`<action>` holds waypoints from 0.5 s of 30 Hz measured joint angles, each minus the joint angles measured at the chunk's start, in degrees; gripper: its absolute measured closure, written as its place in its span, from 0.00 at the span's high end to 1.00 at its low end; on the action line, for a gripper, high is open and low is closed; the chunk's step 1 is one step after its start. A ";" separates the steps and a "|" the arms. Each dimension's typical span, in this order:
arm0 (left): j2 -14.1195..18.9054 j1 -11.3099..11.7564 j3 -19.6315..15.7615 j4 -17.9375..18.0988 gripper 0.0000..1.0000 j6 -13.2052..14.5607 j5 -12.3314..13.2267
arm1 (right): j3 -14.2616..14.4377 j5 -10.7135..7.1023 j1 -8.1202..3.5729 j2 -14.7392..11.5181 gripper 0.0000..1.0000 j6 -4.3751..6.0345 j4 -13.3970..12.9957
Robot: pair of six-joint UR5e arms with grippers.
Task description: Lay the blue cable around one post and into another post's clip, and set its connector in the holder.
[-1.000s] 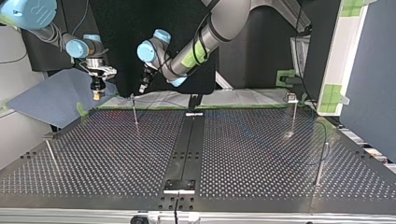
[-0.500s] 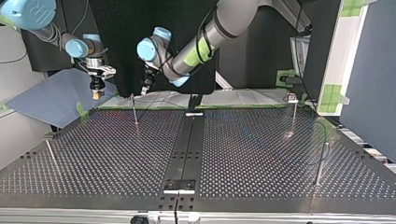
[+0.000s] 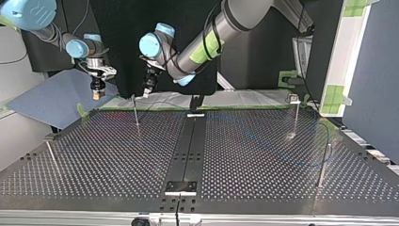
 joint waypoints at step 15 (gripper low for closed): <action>7.47 1.64 -7.46 -3.62 1.00 -1.08 -0.12 | 0.00 0.01 -0.06 0.17 0.00 0.95 0.17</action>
